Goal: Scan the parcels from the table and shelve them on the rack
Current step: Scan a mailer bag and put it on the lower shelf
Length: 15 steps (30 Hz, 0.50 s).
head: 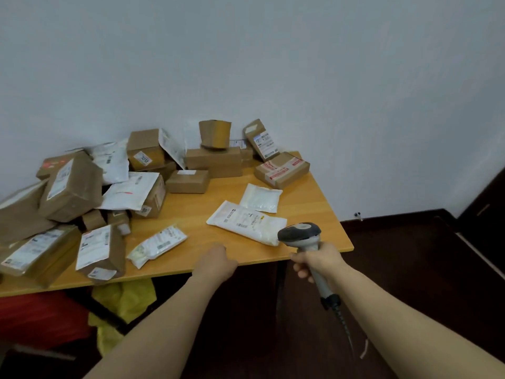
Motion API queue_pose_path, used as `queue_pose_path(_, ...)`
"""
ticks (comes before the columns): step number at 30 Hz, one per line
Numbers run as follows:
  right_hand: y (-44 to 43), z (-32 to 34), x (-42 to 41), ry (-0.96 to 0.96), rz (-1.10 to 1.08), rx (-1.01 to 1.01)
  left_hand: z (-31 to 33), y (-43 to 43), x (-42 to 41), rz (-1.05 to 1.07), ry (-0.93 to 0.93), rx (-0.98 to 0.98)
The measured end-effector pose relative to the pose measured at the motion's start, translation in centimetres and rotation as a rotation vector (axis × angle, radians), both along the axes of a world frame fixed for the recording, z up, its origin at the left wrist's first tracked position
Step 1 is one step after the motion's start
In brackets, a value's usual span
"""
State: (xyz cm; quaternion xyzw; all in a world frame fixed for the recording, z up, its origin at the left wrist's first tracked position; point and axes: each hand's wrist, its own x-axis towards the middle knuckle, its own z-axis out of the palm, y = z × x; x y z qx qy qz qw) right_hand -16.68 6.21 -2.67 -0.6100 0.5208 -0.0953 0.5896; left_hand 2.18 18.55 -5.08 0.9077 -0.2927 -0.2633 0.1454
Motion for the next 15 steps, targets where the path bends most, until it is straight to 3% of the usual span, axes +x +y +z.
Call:
queue_pose_path(5,-7.9,-2.6,3.0,-0.065,-0.052,0.073,-3.8,-8.6,0.7,0.281,0.281,-0.082)
queue_pose_path(9,-11.5,-5.3,5.3,-0.093,-0.084,0.130,-6.8,-13.3,2.5,0.771,0.549,-0.317)
queue_pose_path(11,-12.7,-6.6,6.1,-0.079,-0.081,0.143,-7.8,-15.0,3.2,0.946,0.570,-0.349)
queue_pose_path(15,-14.2,-8.3,7.2,-0.052,-0.068,0.162,-9.4,-17.7,3.7,1.042,0.498,-0.262)
